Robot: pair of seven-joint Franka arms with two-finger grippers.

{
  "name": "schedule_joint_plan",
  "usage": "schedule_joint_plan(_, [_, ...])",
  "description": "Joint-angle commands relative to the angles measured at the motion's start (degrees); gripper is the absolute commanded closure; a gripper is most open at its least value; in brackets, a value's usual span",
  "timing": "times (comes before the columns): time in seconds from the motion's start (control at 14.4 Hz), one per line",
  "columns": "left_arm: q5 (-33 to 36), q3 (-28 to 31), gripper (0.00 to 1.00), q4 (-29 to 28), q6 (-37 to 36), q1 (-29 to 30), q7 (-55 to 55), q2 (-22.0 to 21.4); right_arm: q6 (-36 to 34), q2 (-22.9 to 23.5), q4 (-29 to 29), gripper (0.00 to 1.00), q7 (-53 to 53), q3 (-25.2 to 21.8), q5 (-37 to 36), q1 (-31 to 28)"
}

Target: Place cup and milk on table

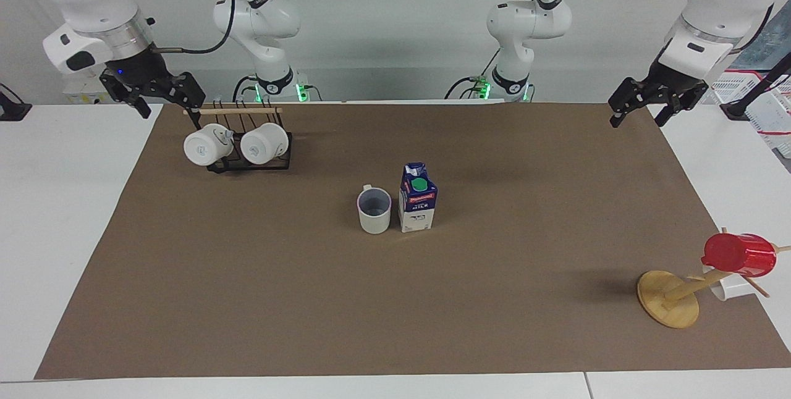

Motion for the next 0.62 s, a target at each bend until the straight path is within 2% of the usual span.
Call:
schedule_joint_plan(0.0, [-1.14, -0.3, 0.0, 5.76, -4.42, 1.09, 1.06, 3.02, 1.7, -0.78, -0.86, 0.0, -0.71, 0.49, -1.13, -0.24])
schedule_joint_plan(0.55, [-1.14, -0.12, 0.0, 4.98, -4.08, 3.64, 4.56, 2.49, 1.97, -0.78, -0.86, 0.0, -1.15, 0.49, -1.22, -0.24])
